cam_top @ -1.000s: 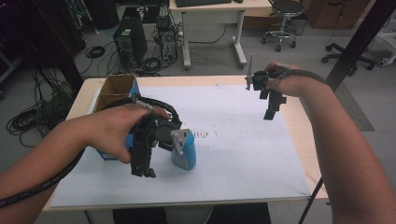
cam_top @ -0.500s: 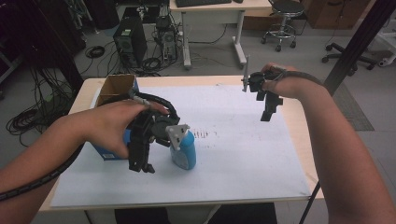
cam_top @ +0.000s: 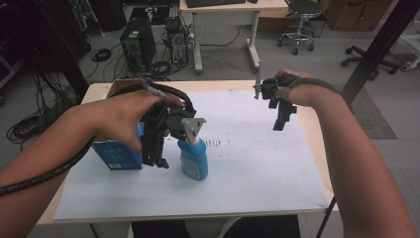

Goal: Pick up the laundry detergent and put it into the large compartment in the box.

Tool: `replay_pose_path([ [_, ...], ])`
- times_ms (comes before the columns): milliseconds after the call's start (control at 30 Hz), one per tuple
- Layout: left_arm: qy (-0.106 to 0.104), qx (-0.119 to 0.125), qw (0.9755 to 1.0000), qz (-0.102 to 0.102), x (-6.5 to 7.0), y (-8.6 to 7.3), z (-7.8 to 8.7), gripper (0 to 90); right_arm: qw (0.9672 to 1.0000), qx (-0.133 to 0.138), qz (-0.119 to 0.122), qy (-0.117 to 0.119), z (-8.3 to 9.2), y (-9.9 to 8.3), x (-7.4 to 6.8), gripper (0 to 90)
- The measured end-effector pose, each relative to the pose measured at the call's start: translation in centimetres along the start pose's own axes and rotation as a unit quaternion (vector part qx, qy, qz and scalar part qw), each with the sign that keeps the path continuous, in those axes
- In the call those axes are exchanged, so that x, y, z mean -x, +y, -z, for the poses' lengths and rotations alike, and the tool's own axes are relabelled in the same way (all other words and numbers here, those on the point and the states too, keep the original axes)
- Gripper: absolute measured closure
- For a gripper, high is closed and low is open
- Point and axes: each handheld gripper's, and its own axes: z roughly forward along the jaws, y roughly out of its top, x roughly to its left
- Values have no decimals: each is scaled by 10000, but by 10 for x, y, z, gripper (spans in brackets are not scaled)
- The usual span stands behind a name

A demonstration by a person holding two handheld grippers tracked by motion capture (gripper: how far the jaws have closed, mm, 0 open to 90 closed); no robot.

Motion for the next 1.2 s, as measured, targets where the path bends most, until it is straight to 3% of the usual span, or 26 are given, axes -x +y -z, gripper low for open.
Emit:
replay_pose_path([
  [400, -15, 45, 10000, -54, -29, 2, -7, 2, 10000, -3, -63, 17, -4, -3, 1, 39],
  [633, 3, 123, 9999, -38, -36, 1, -9, 2, 10000, 8, -75, 11, -5, -5, 2, 39],
  [1200, -88, 32, 9999, -89, -48, 3, -30, 2, 10000, -25, 30, 11, -12, 2, -1, 39],
])
